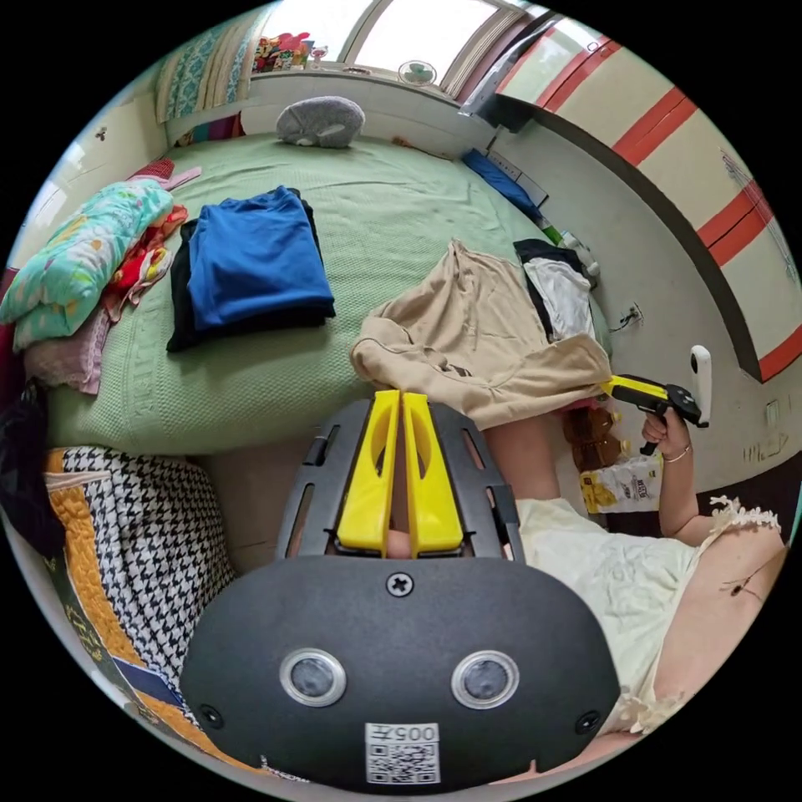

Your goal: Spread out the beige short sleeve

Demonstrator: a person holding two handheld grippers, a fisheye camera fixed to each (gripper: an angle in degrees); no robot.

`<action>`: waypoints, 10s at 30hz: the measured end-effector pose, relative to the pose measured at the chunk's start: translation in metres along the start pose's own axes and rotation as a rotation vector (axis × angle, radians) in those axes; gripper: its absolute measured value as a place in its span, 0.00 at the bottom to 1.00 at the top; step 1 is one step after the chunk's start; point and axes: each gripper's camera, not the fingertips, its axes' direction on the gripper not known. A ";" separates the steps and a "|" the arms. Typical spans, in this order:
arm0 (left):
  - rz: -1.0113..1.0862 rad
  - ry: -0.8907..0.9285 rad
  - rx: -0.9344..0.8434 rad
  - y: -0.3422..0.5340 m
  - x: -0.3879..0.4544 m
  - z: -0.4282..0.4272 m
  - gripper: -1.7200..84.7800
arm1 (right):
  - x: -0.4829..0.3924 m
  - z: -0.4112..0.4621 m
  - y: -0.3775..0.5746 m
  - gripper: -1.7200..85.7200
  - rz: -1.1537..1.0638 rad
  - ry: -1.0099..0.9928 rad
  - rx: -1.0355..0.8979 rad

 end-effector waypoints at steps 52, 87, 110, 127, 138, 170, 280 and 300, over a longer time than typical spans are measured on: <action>-0.166 0.271 -0.307 -0.071 -0.106 0.159 0.14 | -0.133 0.400 -0.234 0.19 -0.385 0.209 -0.194; -0.116 -0.065 -0.143 -0.417 -0.139 0.077 0.05 | -0.089 0.265 -0.513 0.03 0.023 0.430 0.121; 0.068 0.011 -0.530 -0.402 0.001 0.305 0.11 | 0.149 0.316 -0.390 0.16 0.205 0.373 -0.269; 0.061 -0.043 -0.452 -0.372 0.030 0.276 0.04 | 0.164 0.247 -0.365 0.00 0.162 0.320 -0.243; 0.166 -0.100 -0.308 -0.307 0.022 0.100 0.02 | 0.092 0.073 -0.267 0.00 -0.032 -0.031 -0.223; -0.121 0.022 -0.252 -0.114 -0.090 0.034 0.02 | 0.046 0.251 -0.356 0.15 -0.095 0.222 -0.287; 0.007 -0.225 -0.412 -0.310 0.051 0.270 0.11 | 0.078 0.202 -0.168 0.14 0.145 0.392 -0.289; 0.212 -0.121 -0.185 -0.304 0.089 0.078 0.03 | 0.048 -0.029 -0.142 0.00 0.055 0.178 -0.050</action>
